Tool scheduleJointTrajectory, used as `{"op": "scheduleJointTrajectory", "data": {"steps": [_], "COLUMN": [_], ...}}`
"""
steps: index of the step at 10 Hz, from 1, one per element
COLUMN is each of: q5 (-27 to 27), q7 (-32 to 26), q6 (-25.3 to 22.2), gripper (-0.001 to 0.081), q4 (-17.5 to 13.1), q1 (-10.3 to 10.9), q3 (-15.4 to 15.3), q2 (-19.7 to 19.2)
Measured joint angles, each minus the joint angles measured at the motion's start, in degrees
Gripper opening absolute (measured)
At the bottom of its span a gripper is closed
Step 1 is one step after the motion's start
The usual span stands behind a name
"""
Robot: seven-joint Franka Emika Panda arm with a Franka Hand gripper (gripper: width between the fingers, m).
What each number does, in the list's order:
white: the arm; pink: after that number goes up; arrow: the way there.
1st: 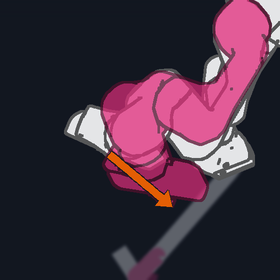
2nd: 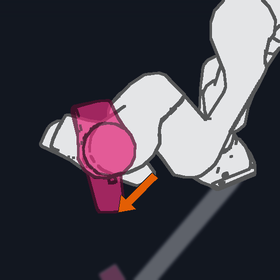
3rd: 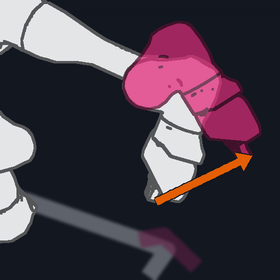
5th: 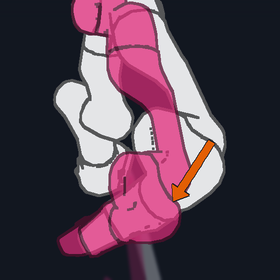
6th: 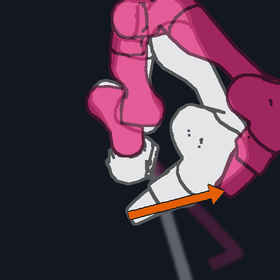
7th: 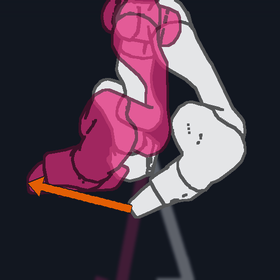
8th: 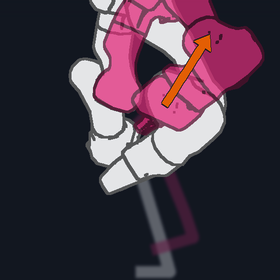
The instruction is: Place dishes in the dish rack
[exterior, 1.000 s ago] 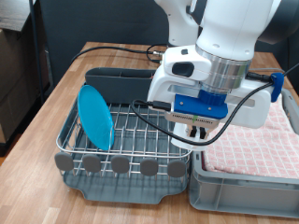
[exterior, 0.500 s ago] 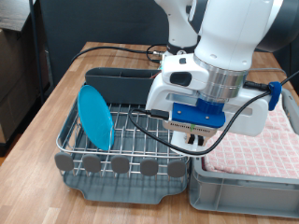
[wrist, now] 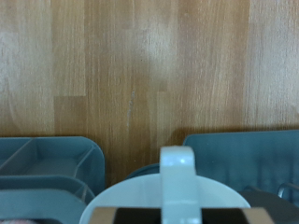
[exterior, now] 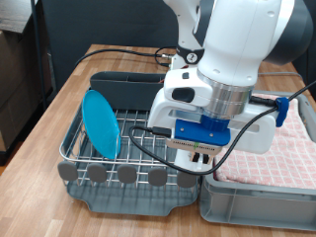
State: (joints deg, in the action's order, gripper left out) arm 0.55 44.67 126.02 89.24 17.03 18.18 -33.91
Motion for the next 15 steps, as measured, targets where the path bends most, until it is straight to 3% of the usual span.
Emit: {"op": "scheduleJointTrajectory", "data": {"steps": [12,13,14,15], "q5": [1.86,1.87,1.88,1.88], "q7": [-0.42,-0.42,-0.42,-0.42], "q6": [-1.07,-1.06,-1.06,-1.06], "gripper": [0.0072,0.0147,0.0147,0.0344], "q4": [-2.08,-2.07,-2.07,-2.08], "q1": [-1.47,-1.51,-1.53,-1.54], "q3": [-0.42,-0.44,-0.45,-0.46], "q2": [-3.59,-3.67,-3.71,-3.72]}}
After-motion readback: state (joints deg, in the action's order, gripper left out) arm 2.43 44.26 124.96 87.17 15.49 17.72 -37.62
